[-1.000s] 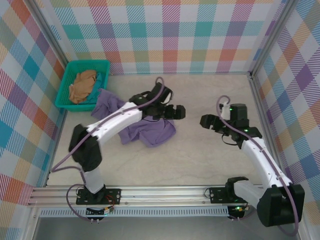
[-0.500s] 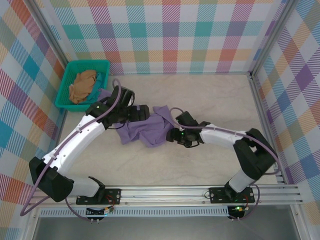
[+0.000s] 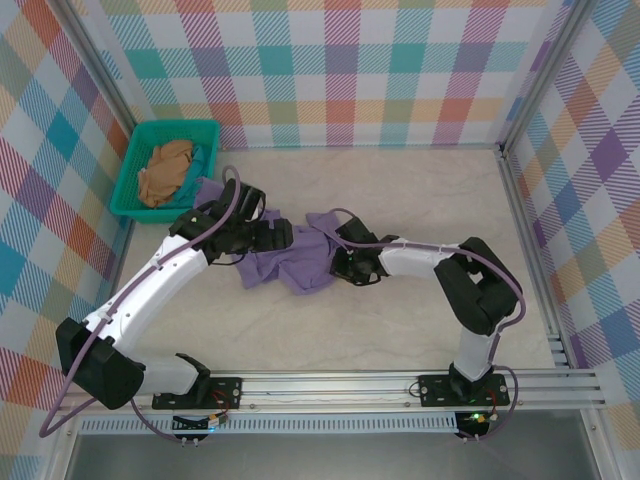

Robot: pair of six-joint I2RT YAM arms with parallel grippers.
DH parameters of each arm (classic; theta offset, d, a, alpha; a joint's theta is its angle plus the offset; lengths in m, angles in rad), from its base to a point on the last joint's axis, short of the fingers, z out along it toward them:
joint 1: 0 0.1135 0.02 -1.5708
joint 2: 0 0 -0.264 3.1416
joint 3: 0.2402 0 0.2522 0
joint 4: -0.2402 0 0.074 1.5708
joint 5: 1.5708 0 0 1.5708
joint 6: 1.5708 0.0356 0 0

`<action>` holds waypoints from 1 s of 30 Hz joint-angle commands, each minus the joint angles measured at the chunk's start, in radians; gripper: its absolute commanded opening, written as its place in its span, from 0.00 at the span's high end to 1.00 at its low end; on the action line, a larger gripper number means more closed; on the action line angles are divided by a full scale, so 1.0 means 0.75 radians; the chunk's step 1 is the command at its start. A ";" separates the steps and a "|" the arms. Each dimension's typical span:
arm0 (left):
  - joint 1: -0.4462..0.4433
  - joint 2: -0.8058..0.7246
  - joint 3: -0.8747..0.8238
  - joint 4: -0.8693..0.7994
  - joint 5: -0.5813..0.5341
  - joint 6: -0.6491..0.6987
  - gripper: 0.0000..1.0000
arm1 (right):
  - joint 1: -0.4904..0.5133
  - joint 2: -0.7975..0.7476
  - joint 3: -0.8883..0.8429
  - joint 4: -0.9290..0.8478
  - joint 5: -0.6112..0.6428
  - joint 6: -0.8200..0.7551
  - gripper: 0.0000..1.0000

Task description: Fold and stack the t-shirts

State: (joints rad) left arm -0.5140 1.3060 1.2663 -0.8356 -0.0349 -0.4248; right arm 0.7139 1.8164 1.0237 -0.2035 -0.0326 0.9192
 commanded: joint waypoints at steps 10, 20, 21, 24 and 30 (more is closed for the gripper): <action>0.012 -0.014 0.016 -0.037 0.056 0.044 0.13 | -0.011 -0.258 0.029 -0.511 0.424 -0.242 1.00; -0.006 0.028 0.000 -0.060 0.141 0.049 0.16 | -0.309 -0.374 0.079 -0.757 0.734 -0.750 1.00; -0.008 0.030 -0.008 -0.058 0.140 0.049 0.16 | -0.351 -0.366 0.090 -0.754 0.746 -0.791 1.00; -0.018 0.035 -0.027 -0.056 0.141 0.039 0.17 | -0.478 -0.321 0.145 -0.727 0.803 -0.904 1.00; -0.033 0.056 -0.027 -0.072 0.128 0.035 0.17 | -0.633 -0.127 0.348 -0.676 0.841 -1.035 1.00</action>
State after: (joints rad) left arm -0.5297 1.3373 1.2522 -0.8642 0.0551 -0.3992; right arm 0.2634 1.6642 1.2140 -0.7197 0.5552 0.2356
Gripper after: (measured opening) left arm 0.825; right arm 0.054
